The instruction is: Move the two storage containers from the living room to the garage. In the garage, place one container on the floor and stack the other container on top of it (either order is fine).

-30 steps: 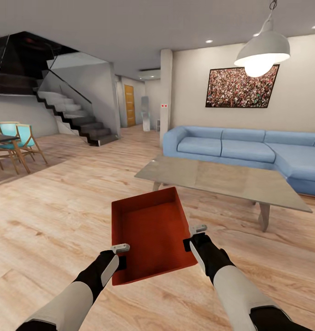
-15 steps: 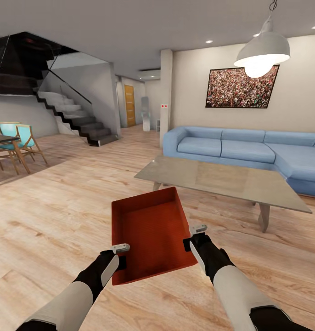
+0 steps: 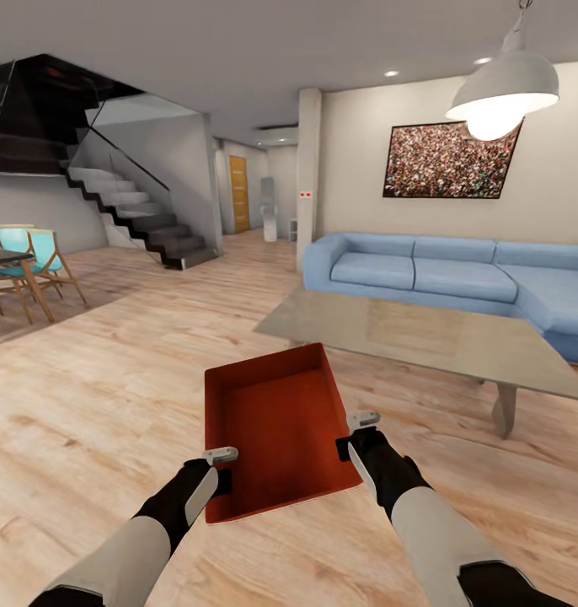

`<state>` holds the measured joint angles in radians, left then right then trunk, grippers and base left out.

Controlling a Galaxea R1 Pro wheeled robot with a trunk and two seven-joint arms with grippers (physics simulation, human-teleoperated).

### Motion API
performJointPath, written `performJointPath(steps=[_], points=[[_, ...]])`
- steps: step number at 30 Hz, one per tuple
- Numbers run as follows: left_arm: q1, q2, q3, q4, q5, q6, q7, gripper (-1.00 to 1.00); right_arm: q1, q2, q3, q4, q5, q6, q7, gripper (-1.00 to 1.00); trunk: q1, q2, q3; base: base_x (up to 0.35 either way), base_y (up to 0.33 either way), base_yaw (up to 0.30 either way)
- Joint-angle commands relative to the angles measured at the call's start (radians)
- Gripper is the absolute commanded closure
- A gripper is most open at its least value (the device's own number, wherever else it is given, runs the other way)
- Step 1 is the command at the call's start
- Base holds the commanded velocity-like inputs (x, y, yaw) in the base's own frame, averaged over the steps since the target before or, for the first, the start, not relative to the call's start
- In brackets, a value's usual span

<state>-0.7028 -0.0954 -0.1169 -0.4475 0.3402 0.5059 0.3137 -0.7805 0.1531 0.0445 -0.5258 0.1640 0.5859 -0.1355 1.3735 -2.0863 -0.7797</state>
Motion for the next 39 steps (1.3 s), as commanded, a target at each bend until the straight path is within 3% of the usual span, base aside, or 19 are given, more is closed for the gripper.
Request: performJointPath(steps=[1, 39], points=[[0.000, 0.002, 0.005, -0.002, 0.016, -0.004, -0.001, 1.00, -0.001, -0.001, -0.006, 0.000, -0.092, -0.005, 0.017, 1.00, 0.000, 0.000, 0.000, 0.278, 0.233, 0.000], [0.000, 0.002, 0.005, -0.002, 0.016, -0.004, -0.001, 1.00, -0.001, -0.002, -0.006, 0.000, -0.092, -0.005, 0.017, 1.00, 0.000, 0.000, 0.000, 0.190, 0.286, 0.000]])
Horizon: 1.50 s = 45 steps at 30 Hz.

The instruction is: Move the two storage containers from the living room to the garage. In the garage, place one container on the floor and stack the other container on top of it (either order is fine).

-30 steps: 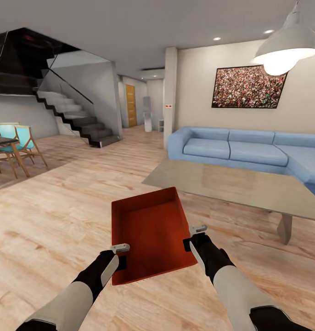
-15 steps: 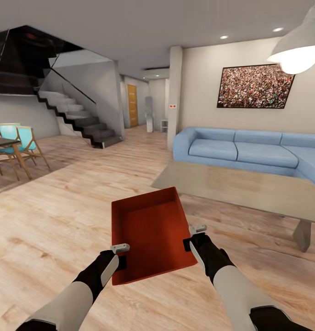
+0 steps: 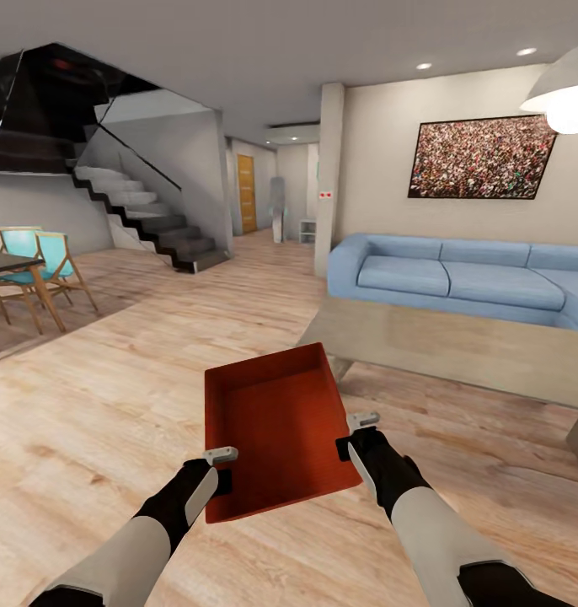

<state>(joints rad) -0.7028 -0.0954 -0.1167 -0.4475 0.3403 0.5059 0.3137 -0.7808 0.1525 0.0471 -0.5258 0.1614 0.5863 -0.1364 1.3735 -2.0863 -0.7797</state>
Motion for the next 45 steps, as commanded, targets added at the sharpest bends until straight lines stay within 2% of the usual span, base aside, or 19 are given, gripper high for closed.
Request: performJointPath(steps=[1, 45], points=[[0.000, 0.002, 0.005, -0.002, 0.016, -0.004, -0.001, 1.00, -0.001, -0.001, -0.009, 0.000, -0.089, -0.005, 0.018, 1.00, 0.000, 0.000, 0.000, 0.121, 0.314, 0.000], [0.000, 0.002, 0.003, -0.002, 0.016, -0.004, -0.001, 1.00, 0.000, -0.001, -0.009, 0.000, -0.089, -0.007, 0.018, 1.00, 0.000, 0.000, 0.000, 0.132, 0.311, 0.000]])
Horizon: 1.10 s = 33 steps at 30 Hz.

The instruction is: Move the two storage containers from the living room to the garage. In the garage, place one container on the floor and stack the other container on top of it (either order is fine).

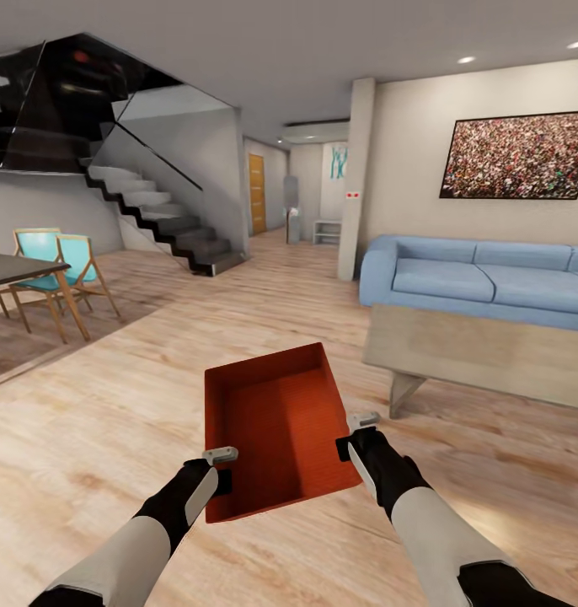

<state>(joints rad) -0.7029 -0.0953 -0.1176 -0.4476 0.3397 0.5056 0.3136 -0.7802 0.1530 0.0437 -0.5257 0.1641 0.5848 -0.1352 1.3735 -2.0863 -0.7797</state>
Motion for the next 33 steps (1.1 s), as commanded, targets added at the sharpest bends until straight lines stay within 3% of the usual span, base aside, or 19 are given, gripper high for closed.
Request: performJointPath(steps=[1, 33], points=[[0.000, 0.002, 0.004, -0.002, 0.016, -0.004, -0.001, 1.00, -0.001, -0.001, -0.005, 0.000, -0.092, -0.005, 0.017, 1.00, 0.000, 0.000, 0.000, 0.231, 0.261, 0.000], [0.000, 0.002, 0.004, -0.002, 0.016, -0.004, -0.001, 1.00, -0.001, -0.001, -0.005, 0.000, -0.092, -0.006, 0.015, 1.00, 0.000, 0.000, 0.000, 0.265, 0.235, 0.000]])
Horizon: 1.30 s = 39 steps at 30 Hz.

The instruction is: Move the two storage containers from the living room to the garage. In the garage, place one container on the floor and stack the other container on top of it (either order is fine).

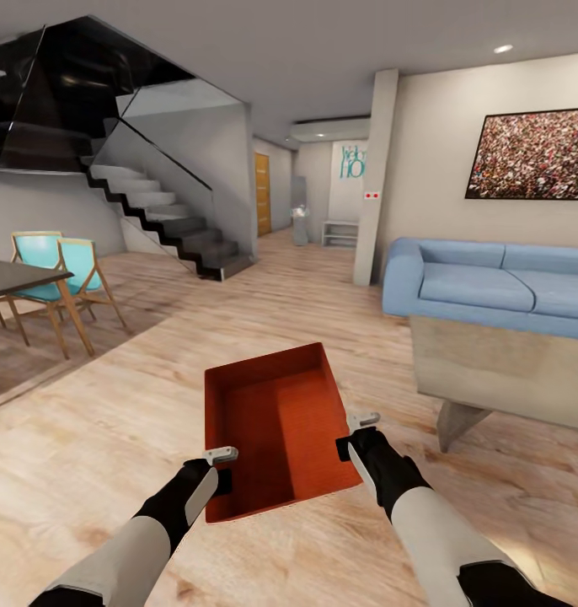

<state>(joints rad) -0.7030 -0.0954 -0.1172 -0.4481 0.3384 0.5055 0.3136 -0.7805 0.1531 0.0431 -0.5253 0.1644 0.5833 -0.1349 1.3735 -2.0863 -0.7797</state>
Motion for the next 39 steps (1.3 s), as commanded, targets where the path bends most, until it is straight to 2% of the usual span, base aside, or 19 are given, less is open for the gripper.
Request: performJointPath(steps=[1, 22, 39], points=[[0.000, 0.002, 0.004, -0.001, 0.017, -0.004, -0.001, 1.00, -0.001, -0.001, -0.005, -0.001, -0.092, -0.005, 0.015, 1.00, 0.000, 0.000, 0.000, 0.270, 0.231, 0.000], [0.000, 0.009, 0.002, -0.001, 0.017, -0.005, -0.002, 1.00, -0.001, -0.001, -0.005, -0.001, -0.091, -0.005, 0.014, 1.00, 0.000, 0.000, 0.000, 0.276, 0.198, 0.000], [0.000, 0.009, 0.002, -0.001, 0.017, -0.005, -0.002, 1.00, -0.001, -0.001, -0.005, -0.001, -0.091, -0.006, 0.014, 1.00, 0.000, 0.000, 0.000, 0.327, 0.042, -0.003]])
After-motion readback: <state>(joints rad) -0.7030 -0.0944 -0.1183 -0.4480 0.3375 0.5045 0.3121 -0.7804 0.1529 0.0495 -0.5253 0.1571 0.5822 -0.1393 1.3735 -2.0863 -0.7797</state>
